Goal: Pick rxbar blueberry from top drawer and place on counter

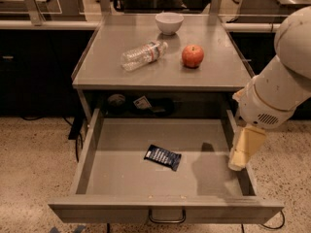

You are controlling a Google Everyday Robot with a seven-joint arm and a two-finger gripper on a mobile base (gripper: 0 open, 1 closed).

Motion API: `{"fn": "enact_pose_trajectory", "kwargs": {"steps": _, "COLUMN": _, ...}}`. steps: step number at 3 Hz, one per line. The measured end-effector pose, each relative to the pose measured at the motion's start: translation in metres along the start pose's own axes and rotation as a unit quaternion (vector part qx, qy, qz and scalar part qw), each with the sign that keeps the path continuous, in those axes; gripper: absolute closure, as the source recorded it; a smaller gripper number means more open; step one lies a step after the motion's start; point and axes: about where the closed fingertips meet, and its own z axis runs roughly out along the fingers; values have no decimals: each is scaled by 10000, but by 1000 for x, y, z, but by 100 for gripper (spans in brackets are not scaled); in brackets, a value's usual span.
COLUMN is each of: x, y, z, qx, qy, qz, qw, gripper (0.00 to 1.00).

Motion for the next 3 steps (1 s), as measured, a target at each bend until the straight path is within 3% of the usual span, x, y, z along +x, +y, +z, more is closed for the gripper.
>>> {"fn": "enact_pose_trajectory", "kwargs": {"steps": 1, "x": 0, "y": 0, "z": 0, "qx": 0, "qy": 1, "qz": -2, "qw": 10000, "gripper": 0}}
{"fn": "enact_pose_trajectory", "kwargs": {"steps": 3, "x": -40, "y": -12, "z": 37, "qx": -17, "qy": 14, "qz": -530, "qw": 9986, "gripper": 0}}
